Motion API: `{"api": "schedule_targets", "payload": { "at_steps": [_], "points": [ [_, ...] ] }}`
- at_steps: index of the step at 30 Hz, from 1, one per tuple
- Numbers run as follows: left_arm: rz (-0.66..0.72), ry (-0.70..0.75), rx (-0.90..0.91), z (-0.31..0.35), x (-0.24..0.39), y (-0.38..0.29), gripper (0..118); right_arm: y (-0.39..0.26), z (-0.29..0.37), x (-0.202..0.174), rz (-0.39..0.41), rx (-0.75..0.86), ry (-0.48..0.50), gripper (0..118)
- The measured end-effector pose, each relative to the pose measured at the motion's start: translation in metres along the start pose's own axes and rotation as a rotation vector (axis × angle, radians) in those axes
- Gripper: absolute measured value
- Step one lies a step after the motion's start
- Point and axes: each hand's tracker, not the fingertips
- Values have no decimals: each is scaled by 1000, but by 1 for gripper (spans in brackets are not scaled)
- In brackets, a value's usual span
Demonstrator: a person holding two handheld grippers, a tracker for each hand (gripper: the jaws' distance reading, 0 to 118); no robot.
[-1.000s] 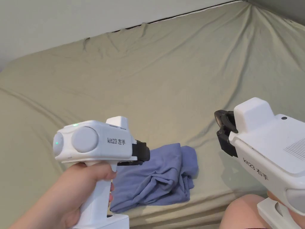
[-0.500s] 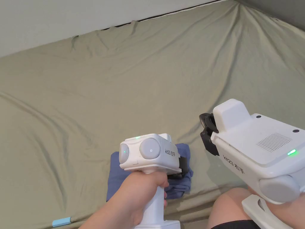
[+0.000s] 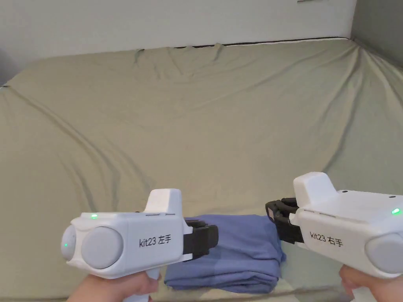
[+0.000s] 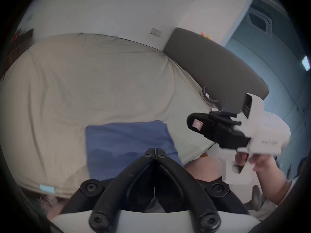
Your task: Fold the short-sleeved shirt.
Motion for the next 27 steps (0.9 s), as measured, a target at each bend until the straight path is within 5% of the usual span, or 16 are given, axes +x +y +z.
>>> {"api": "schedule_targets", "payload": {
  "at_steps": [3,7,10,13,16,17,19,22,23,27],
  "points": [
    [109,-12,24,18,-34,-21,0,15,-32,10,-191,-80,229,0],
    [208,-14,-29,15,-70,-44,0,1,-74,29,-337,-206,391,0],
    [229,-54,-51,13,-85,-39,0,-27,-94,44,-392,-216,335,0],
    [304,-189,-36,12,-108,-28,0,-61,-110,68,-604,-293,428,0],
    [354,-259,-66,2,-134,-18,0,-77,-116,81,-612,-310,413,0],
    [379,-270,-75,-3,-143,-15,11,-80,-115,81,-614,-293,448,0],
    [463,-324,-109,-16,-165,-10,54,-79,-116,83,-612,-295,457,0],
    [528,-426,-148,-39,-190,-6,77,-80,-118,84,-596,-300,472,0],
    [543,-450,-158,-48,-196,-5,97,-81,-119,86,-598,-300,476,0],
    [592,-449,-230,-92,-213,-6,105,-85,-119,86,-620,-294,499,0]
  ]
}}
